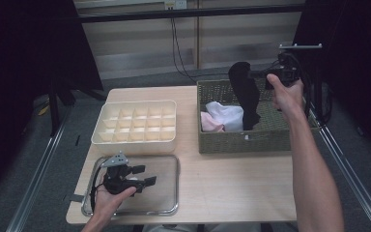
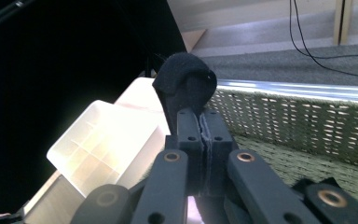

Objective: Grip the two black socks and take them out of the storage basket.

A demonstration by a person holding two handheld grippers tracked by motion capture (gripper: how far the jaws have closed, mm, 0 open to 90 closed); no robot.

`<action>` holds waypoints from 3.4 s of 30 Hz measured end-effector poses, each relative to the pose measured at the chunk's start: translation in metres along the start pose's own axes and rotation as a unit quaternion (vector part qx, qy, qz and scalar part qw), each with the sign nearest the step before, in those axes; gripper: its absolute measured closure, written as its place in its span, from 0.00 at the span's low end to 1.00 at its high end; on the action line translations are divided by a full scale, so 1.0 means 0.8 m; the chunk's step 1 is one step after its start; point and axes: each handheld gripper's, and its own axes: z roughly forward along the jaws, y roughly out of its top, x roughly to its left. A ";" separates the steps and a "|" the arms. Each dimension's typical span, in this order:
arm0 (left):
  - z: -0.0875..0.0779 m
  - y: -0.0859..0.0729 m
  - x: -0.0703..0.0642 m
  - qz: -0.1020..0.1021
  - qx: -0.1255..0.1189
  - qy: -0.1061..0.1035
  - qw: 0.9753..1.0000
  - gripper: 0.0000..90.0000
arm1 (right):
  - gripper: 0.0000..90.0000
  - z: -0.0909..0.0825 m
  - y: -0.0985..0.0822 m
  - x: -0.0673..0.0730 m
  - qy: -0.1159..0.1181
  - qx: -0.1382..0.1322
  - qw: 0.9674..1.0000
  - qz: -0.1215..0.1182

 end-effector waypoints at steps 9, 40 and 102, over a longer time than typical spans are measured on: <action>0.003 0.003 -0.006 0.005 0.000 0.000 1.000 0.32 | 0.99 -0.006 0.004 0.015 0.016 -0.013 1.000 0.002; 0.031 0.057 -0.028 0.066 -0.001 -0.027 0.997 0.43 | 0.98 -0.036 0.034 0.063 0.049 -0.050 0.997 -0.021; 0.031 0.046 -0.051 0.059 -0.032 -0.036 0.997 0.40 | 0.98 -0.097 -0.119 0.132 0.113 -0.042 0.992 -0.034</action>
